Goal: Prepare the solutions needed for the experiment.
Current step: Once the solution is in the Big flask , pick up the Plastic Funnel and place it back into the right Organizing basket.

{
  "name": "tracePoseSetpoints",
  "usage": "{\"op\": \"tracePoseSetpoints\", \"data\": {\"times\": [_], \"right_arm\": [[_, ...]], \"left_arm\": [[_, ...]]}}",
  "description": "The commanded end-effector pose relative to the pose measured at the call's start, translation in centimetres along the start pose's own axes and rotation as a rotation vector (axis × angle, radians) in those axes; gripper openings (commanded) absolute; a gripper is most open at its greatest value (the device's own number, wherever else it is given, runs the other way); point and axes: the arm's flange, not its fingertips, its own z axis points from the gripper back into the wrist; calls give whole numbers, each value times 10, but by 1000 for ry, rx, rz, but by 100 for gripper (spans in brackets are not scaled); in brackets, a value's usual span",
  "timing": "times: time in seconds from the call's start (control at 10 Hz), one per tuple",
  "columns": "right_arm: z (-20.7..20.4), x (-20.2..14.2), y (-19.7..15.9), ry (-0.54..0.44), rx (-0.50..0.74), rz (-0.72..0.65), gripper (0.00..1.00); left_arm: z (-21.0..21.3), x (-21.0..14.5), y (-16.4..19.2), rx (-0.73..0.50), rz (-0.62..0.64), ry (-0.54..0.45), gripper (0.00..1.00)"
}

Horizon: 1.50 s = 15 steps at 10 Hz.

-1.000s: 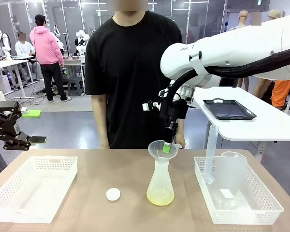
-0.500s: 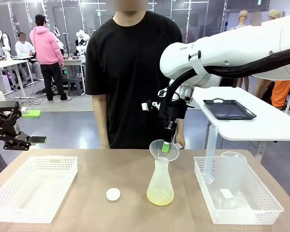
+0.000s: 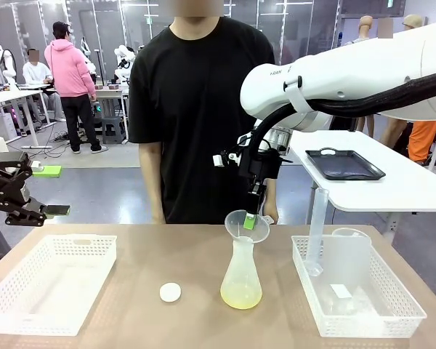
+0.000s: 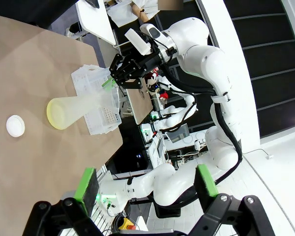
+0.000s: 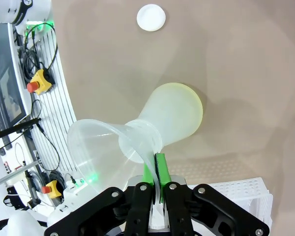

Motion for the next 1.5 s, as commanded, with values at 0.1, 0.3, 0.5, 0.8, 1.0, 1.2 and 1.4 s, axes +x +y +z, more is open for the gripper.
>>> {"op": "tracePoseSetpoints", "data": {"times": [0.1, 0.3, 0.5, 0.8, 1.0, 1.2, 1.4], "right_arm": [[0, 0, 0, -2, -3, 0, 1], [0, 0, 0, -2, -3, 0, 1], [0, 0, 0, 0, 0, 0, 1], [14, -16, 1, 28, -7, -6, 4], [24, -25, 1, 35, -42, -26, 4], [36, -32, 2, 4, -40, -11, 4], [40, -33, 9, -30, -27, 7, 4]], "left_arm": [[-2, 2, -3, -27, 8, -9, 100], [-2, 2, -3, -27, 8, -9, 100], [-2, 2, -3, -27, 8, -9, 100], [-2, 2, -3, -27, 8, -9, 100], [-2, 2, -3, -27, 8, -9, 100], [-2, 2, -3, -27, 8, -9, 100], [-2, 2, -3, -27, 8, -9, 100]]}}
